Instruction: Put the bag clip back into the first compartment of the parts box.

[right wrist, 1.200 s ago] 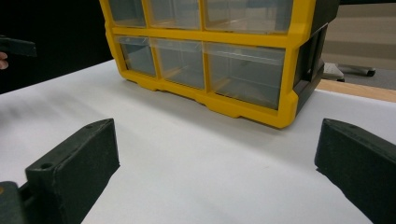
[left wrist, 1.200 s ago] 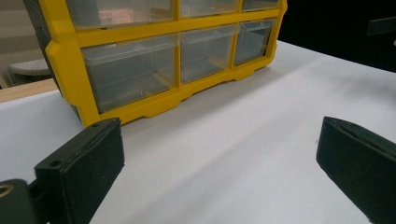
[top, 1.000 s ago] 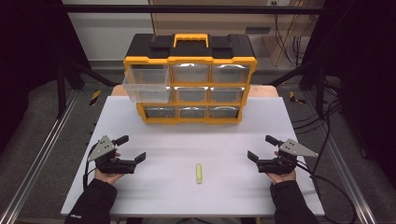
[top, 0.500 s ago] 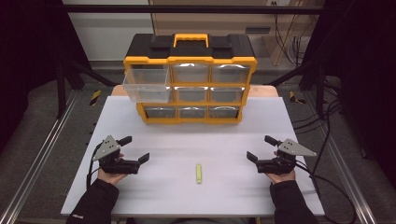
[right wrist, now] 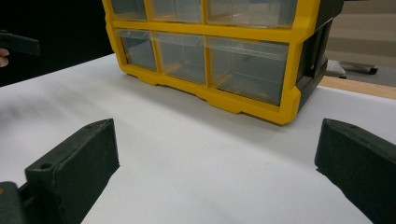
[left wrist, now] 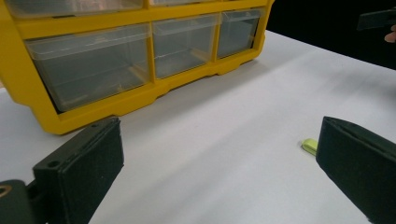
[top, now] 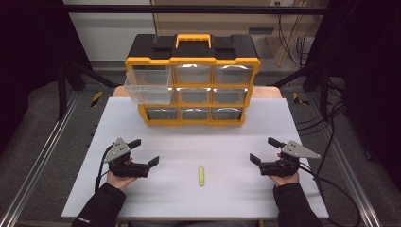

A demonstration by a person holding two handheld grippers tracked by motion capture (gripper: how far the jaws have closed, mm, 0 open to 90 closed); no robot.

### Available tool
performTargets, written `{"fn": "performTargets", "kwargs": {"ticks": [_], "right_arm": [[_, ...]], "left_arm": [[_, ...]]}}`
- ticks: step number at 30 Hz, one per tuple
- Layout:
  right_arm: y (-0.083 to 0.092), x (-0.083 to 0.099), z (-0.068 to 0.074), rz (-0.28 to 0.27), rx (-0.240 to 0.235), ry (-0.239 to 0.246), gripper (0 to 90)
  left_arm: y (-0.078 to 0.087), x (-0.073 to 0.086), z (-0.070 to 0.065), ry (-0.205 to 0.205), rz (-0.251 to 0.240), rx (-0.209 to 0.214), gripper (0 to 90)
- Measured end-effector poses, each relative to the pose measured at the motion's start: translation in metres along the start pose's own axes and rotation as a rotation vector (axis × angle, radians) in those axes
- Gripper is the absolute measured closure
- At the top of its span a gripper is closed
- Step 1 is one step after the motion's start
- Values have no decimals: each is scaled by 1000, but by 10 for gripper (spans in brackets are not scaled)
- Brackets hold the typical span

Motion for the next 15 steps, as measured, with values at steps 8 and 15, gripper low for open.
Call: {"fn": "performTargets", "kwargs": {"ticks": [8,15], "right_arm": [[0,1,1,4,-5,-1,2],[-1,1,1,5,-6,-1,2]], "left_arm": [[-11,0,-10,4,16,13,5],[-19,-2,-20,6,36,21,5]]}}
Point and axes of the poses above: each handheld gripper's, and its own axes: y roughly backward along the jaws, x roughly out of its underside, z roughly to its left, the point moved 7 cm from there along -y, roughly forward along the jaws, and after that the axes turned 7 degrees about x, right-handed, at the moved point
